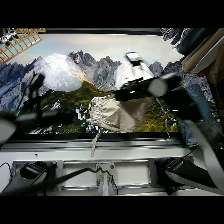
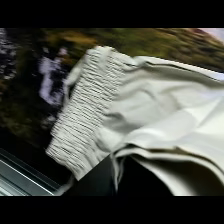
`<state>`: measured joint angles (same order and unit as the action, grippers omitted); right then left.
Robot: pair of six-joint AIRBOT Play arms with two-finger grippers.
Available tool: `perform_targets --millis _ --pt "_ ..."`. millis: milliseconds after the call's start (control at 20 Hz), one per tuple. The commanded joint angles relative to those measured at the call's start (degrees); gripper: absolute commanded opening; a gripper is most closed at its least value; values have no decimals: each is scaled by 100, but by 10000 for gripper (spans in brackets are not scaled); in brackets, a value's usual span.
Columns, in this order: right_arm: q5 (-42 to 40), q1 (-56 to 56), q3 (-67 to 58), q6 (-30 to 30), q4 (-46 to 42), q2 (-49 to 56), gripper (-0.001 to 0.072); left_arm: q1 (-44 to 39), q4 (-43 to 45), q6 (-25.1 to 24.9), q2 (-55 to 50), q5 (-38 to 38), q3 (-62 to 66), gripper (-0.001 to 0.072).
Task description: Fold the clothes and pants, and hang the long-sleeved shirts on hangers.
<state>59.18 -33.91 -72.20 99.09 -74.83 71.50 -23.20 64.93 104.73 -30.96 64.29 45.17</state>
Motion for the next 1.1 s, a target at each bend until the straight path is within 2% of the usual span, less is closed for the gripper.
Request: perform_targets --millis 0,50,100,150,200,300,400,450,650,750,800,850,900,950,1000,1050 --pt "-1412 -1049 -155 955 -66 949 13 -37 26 1300 2011 289 -1016 14" --pt "-1700 -1235 -190 1202 -33 1196 16 -37 107 1554 2437 398 -1147 14" --pt "-1943 -1416 -234 1427 81 1425 89 -37 216 1794 2774 555 -1231 14" --pt "-2057 -1552 -280 1515 302 1582 325 -37 376 1969 3003 728 -1263 14" --pt "-2090 -1683 -321 1530 551 1672 472 -37 557 2090 3165 933 -1261 14" --pt "-1891 -1814 -372 1410 573 1633 473 -37 835 2138 3283 1191 -1261 14" --pt "-1276 -1716 -501 1016 289 1434 468 -37 990 2135 3261 1182 -1263 14" --pt "-914 -1589 -546 925 -103 1266 430 -35 1084 2140 3237 1180 -1263 14" --pt "573 -470 -435 907 -2444 245 419 -33 1180 2140 3099 1115 -1263 14" --pt "518 684 26 876 -2640 -280 353 -33 1180 2133 3001 1010 -1263 14" --pt "393 1322 306 785 -2317 -437 350 -33 1193 2129 2935 927 -1263 15" --pt "315 2057 590 337 -1484 -479 351 -33 1231 2129 2870 828 -1263 16" --pt "313 2719 855 -426 -319 -420 366 -33 1309 2129 2798 691 -1263 29" --pt "376 3316 1119 -1217 968 -293 424 -33 1364 2129 2734 544 -1263 70" --pt "527 3816 1370 -1928 2190 -101 474 -33 1427 2129 2667 369 -1263 175" --pt "695 4142 1541 -2400 3003 144 475 -33 1469 2129 2586 177 -1263 253"
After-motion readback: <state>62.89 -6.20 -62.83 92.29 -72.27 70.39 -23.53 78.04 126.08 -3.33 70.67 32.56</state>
